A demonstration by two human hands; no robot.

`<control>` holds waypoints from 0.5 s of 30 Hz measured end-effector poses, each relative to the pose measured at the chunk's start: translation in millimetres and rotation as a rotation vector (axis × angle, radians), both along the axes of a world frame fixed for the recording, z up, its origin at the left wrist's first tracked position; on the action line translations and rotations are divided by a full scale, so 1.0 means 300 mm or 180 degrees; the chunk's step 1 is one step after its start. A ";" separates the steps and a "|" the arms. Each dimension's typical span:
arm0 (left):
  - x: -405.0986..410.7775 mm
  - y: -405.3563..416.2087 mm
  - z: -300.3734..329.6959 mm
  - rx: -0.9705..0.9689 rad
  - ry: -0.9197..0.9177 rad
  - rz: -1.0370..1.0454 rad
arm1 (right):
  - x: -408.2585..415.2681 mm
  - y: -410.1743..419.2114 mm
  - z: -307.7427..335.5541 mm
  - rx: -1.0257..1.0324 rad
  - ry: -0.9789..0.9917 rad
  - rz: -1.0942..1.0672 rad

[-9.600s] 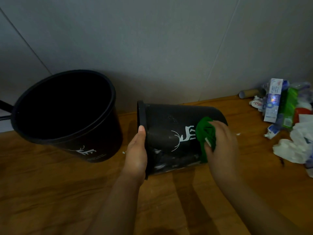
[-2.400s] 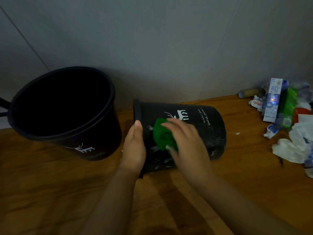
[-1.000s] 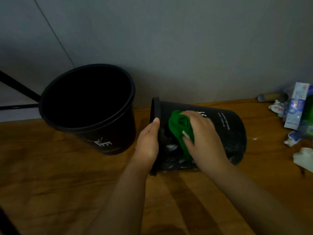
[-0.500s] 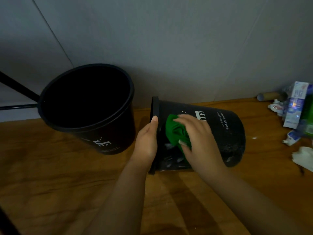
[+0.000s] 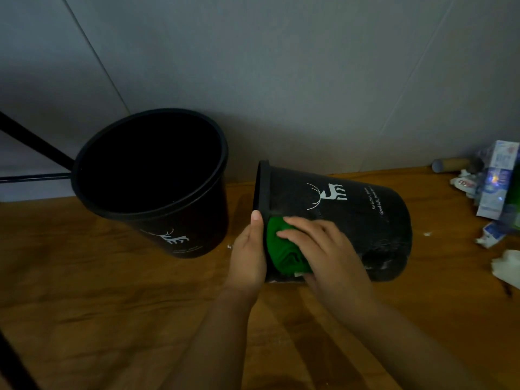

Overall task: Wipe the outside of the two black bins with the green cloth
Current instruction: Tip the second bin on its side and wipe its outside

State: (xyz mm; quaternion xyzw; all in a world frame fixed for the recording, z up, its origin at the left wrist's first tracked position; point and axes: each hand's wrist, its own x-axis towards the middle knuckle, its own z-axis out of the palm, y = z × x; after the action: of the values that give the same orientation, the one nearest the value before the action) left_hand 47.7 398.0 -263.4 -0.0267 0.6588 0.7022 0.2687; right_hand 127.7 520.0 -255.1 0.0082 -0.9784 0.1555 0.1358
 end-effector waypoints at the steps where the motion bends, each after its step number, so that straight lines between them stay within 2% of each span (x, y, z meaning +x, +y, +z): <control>1: -0.004 0.002 0.002 -0.0008 0.0016 -0.0022 | 0.000 0.020 0.000 0.0072 0.0030 -0.0043; 6: -0.014 0.019 0.016 0.0025 0.0030 -0.0060 | -0.027 0.018 0.012 -0.0498 0.0135 -0.0900; 9: -0.017 0.020 0.010 0.0039 0.0001 0.0031 | -0.017 -0.022 -0.016 -0.0449 0.0134 -0.0430; 12: -0.024 0.013 0.008 0.0036 -0.0029 -0.0028 | 0.022 0.002 -0.047 -0.0050 0.0155 0.0079; 15: -0.029 0.011 0.007 -0.0019 -0.0065 -0.0086 | 0.050 0.048 -0.047 -0.0347 0.0122 -0.0472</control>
State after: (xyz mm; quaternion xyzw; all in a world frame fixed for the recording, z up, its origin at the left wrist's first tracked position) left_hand 39.0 401.2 -261.2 -0.0258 0.6584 0.6962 0.2849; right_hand 142.7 534.3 -269.2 -0.0687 -0.9637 0.1979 0.1659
